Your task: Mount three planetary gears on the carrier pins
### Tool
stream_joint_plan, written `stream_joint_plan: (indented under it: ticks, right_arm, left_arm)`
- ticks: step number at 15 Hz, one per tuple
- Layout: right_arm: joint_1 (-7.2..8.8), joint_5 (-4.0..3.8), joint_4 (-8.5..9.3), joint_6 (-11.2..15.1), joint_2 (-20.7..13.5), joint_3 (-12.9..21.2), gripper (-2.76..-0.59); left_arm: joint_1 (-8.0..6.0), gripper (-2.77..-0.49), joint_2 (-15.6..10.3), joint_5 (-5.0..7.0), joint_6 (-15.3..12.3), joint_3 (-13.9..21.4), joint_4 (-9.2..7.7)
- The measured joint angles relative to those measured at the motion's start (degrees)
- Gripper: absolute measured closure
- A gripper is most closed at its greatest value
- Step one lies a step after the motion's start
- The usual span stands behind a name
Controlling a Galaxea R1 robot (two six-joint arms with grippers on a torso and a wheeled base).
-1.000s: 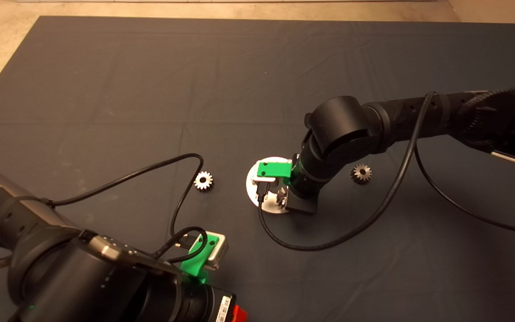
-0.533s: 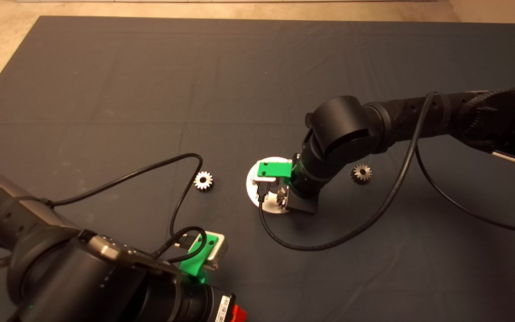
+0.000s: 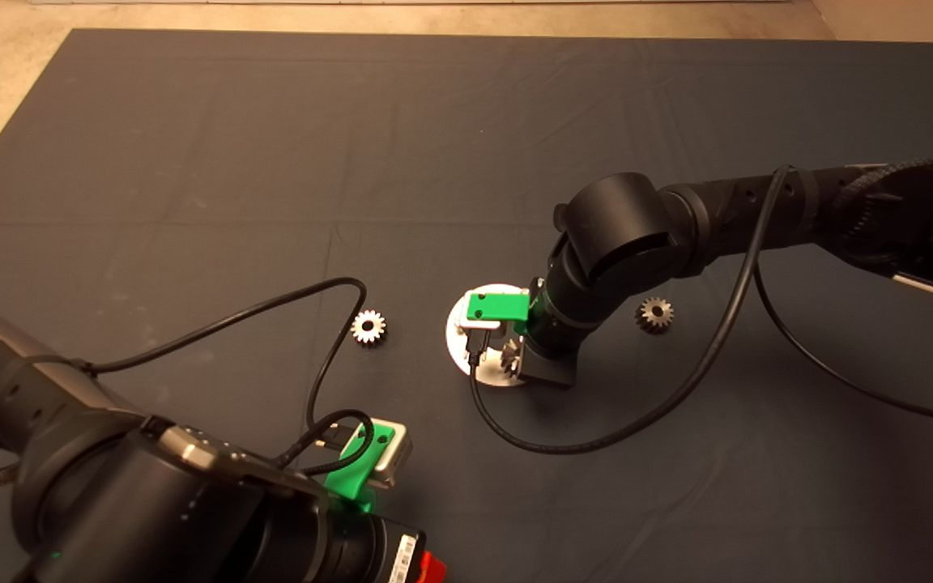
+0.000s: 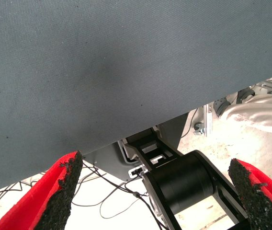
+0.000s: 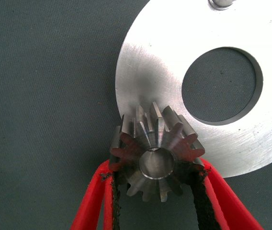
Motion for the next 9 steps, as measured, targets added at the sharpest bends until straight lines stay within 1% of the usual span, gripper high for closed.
stream_joint_plan:
  ticks: [2,4,9]
  right_arm:
    - [0.07,0.20,0.00,0.0,0.0,0.0,-0.81]
    - [0.09,0.61,0.00,0.0,-0.4,0.0,-0.81]
    - [0.10,0.84,-0.04,-0.2,-0.6,0.0,-0.81]
  left_arm:
    - [0.00,-2.17,0.0,0.00,0.0,0.0,0.00]
    - [0.02,-2.17,0.0,0.00,0.0,0.0,0.00]
    - [0.01,-2.17,0.0,0.00,0.0,0.0,0.00]
